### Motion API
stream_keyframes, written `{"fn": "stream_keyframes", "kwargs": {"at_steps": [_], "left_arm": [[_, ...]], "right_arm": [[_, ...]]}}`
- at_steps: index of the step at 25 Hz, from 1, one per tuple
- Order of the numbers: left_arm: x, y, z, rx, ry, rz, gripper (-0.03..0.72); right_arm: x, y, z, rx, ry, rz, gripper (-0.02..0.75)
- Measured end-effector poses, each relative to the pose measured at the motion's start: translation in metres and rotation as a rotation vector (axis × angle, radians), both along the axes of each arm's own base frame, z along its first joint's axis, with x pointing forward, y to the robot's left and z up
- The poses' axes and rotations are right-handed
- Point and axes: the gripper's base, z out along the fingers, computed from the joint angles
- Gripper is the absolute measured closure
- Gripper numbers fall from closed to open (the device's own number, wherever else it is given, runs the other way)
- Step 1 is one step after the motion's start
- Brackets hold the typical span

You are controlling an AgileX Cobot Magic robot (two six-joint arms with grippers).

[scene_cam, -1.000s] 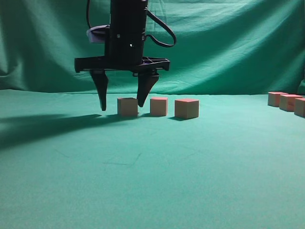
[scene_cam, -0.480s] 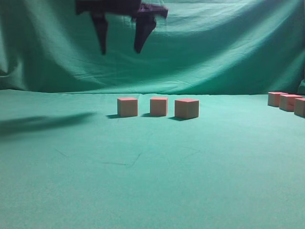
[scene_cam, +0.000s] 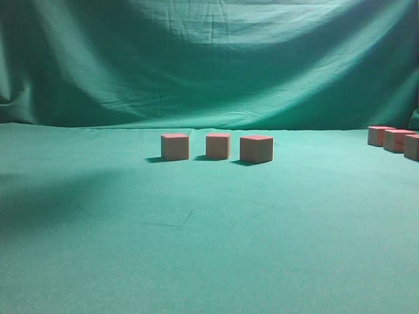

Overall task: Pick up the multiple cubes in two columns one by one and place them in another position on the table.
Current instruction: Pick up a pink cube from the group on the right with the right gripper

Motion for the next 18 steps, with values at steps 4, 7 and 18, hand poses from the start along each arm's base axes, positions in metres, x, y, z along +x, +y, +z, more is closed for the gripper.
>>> {"fn": "stream_keyframes", "kwargs": {"at_steps": [4, 7, 18], "left_arm": [[0.000, 0.000, 0.000, 0.000, 0.000, 0.000, 0.688], [0.000, 0.000, 0.000, 0.000, 0.000, 0.000, 0.688], [0.000, 0.000, 0.000, 0.000, 0.000, 0.000, 0.688]], "right_arm": [[-0.024, -0.048, 0.017, -0.037, 0.036, -0.043, 0.200], [-0.036, -0.096, 0.008, -0.083, 0.107, -0.130, 0.200], [-0.087, -0.251, -0.078, -0.125, 0.424, -0.500, 0.200]]}}
